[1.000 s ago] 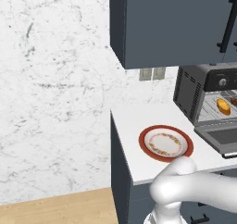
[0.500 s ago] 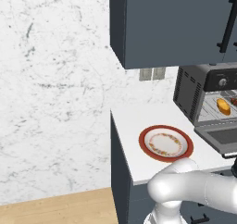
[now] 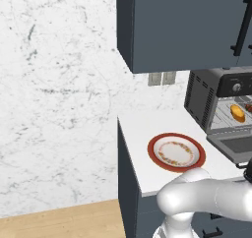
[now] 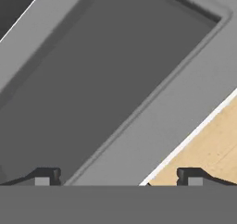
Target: Pick up the kebab skewer and baguette bread, and place them inside the toaster oven. Close the toaster oven door and start by setting the timer.
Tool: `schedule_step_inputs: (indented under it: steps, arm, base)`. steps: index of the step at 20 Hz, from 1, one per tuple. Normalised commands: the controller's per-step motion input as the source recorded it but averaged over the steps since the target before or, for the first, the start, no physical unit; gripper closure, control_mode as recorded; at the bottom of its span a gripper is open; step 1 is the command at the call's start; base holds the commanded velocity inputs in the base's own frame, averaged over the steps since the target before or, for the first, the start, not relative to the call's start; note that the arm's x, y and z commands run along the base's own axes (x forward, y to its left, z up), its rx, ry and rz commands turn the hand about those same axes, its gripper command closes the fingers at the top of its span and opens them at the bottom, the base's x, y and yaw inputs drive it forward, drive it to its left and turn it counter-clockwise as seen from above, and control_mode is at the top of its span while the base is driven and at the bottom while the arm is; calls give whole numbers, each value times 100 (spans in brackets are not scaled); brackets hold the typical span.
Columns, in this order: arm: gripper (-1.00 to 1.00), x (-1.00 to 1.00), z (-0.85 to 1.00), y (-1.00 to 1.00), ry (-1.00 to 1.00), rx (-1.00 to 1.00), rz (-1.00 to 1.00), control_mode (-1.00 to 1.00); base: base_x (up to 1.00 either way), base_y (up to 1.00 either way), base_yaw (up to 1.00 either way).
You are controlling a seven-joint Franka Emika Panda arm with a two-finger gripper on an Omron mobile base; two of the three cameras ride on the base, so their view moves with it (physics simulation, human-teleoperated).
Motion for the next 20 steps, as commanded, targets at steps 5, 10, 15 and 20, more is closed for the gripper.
schedule_step_inputs:
  steps: [5, 10, 15, 20]
  arm:
    - [-100, 36, -15, 0, 0, 0, -15, -100]
    - [-100, 28, -13, 0, 0, 0, -13, -100]
    - [-100, 29, -11, 0, 0, 0, -12, -100]
    - [-100, 41, 0, 0, -2, 0, -12, -100]
  base:
    - [0, 0, 0]
    - [0, 0, 0]
    - [0, 0, 0]
    - [0, 0, 0]
